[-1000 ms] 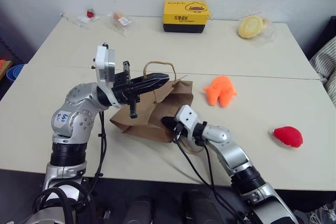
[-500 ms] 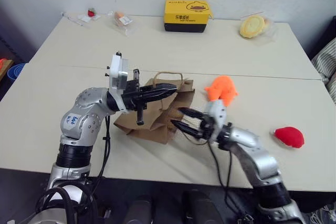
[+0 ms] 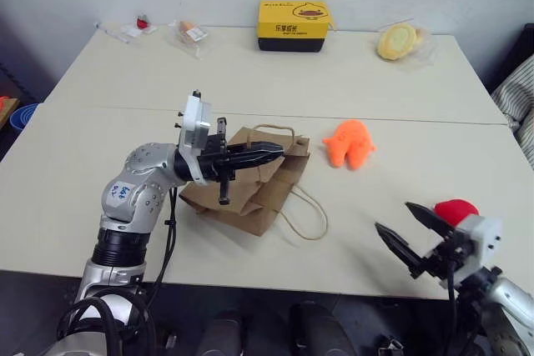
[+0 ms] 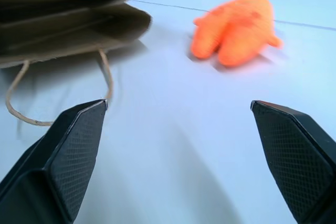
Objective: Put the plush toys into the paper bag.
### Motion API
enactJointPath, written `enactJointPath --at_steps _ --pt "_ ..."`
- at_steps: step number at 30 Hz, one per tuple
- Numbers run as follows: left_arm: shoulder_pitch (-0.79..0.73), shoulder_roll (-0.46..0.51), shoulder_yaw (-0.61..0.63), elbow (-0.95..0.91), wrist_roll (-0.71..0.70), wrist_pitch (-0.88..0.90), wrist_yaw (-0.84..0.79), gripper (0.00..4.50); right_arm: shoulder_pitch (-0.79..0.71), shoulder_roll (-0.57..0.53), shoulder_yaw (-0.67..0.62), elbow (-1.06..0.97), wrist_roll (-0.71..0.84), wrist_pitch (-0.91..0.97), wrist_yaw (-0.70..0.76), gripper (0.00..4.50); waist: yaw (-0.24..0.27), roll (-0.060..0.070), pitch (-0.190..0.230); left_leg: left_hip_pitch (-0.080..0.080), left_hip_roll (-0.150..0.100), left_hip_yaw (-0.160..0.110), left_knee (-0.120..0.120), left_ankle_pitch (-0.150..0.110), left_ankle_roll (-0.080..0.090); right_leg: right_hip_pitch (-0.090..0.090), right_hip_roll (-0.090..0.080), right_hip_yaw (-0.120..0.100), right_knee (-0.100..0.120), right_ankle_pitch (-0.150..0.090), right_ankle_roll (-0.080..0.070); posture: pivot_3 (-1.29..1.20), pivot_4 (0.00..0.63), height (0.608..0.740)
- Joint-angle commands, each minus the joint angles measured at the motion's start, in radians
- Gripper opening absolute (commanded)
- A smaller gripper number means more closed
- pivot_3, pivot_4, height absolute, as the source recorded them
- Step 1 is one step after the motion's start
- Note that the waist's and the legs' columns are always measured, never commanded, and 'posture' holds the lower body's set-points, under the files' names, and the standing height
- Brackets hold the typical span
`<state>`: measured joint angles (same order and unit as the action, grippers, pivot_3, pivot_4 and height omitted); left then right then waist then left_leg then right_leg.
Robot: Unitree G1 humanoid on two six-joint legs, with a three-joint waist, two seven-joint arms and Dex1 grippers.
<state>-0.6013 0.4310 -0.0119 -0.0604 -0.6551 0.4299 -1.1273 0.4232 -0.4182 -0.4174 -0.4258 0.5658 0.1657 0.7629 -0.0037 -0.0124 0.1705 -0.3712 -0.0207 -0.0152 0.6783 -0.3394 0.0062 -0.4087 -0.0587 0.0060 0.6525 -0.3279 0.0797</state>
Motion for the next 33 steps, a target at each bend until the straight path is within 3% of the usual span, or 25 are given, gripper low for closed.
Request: enactJointPath --at_steps 1,5,10,17,20,25,31,33 --pt "-0.010 -0.001 -0.005 0.005 0.016 -0.026 -0.013 0.00 -0.076 -0.023 -0.022 -0.019 0.029 0.026 -0.055 4.47 -0.003 0.000 0.000 0.000 0.000 0.000 0.000 0.000 0.000 0.000 0.000 0.000 0.000 0.000 0.000 0.00 0.150 0.740" --pt "-0.018 -0.005 -0.006 0.016 0.025 -0.032 -0.015 0.00 -0.276 -0.111 0.009 0.042 0.045 0.181 -0.120 4.47 0.000 0.003 0.001 0.001 0.000 0.001 0.001 0.000 0.000 0.000 0.000 0.001 0.000 0.000 0.000 0.00 0.150 0.740" --pt "-0.024 -0.008 -0.010 0.019 0.038 -0.040 -0.016 0.00 -0.647 -0.210 0.134 0.292 -0.019 0.391 -0.174 4.47 0.004 0.003 0.002 -0.001 0.000 -0.001 0.001 0.000 0.000 -0.001 0.000 0.000 0.000 0.000 0.000 0.00 0.150 0.740" --pt "-0.018 -0.010 -0.006 0.004 0.041 -0.042 -0.005 0.00 -1.069 -0.173 0.285 0.767 -0.170 0.374 -0.156 4.47 -0.001 0.004 0.002 -0.003 0.000 -0.001 0.002 0.000 0.000 -0.003 0.000 -0.001 0.000 0.000 0.000 0.00 0.150 0.740" --pt "-0.012 -0.008 -0.003 -0.006 0.041 -0.040 0.000 0.00 -1.150 -0.153 0.319 0.912 -0.206 0.335 -0.092 3.93 -0.001 0.004 0.002 -0.004 0.000 0.000 0.002 0.001 0.000 -0.004 0.000 -0.001 0.000 0.000 0.000 0.00 0.150 0.740" --pt "-0.007 -0.004 -0.001 -0.011 0.041 -0.038 0.006 0.00 -1.207 -0.139 0.307 1.039 -0.219 0.266 -0.033 2.23 0.000 0.004 0.002 -0.004 -0.001 0.000 0.002 0.000 0.000 -0.004 -0.001 -0.001 0.000 0.000 0.000 0.00 0.150 0.740" --pt "-0.012 -0.003 0.002 -0.006 0.037 -0.038 0.007 0.00 -1.139 -0.163 0.220 0.876 -0.110 0.318 0.056 0.30 0.000 0.004 0.002 -0.004 0.000 -0.001 0.002 0.000 0.000 -0.004 -0.001 -0.002 0.001 0.000 0.000 0.00 0.150 0.740" --pt "-0.016 -0.003 0.003 -0.004 0.036 -0.038 0.007 0.00 -1.082 -0.186 0.179 0.743 -0.031 0.386 0.105 0.00 0.002 0.004 0.002 -0.004 0.000 -0.001 0.002 0.000 0.000 -0.004 -0.001 -0.002 0.001 0.000 0.000 0.00 0.150 0.740"
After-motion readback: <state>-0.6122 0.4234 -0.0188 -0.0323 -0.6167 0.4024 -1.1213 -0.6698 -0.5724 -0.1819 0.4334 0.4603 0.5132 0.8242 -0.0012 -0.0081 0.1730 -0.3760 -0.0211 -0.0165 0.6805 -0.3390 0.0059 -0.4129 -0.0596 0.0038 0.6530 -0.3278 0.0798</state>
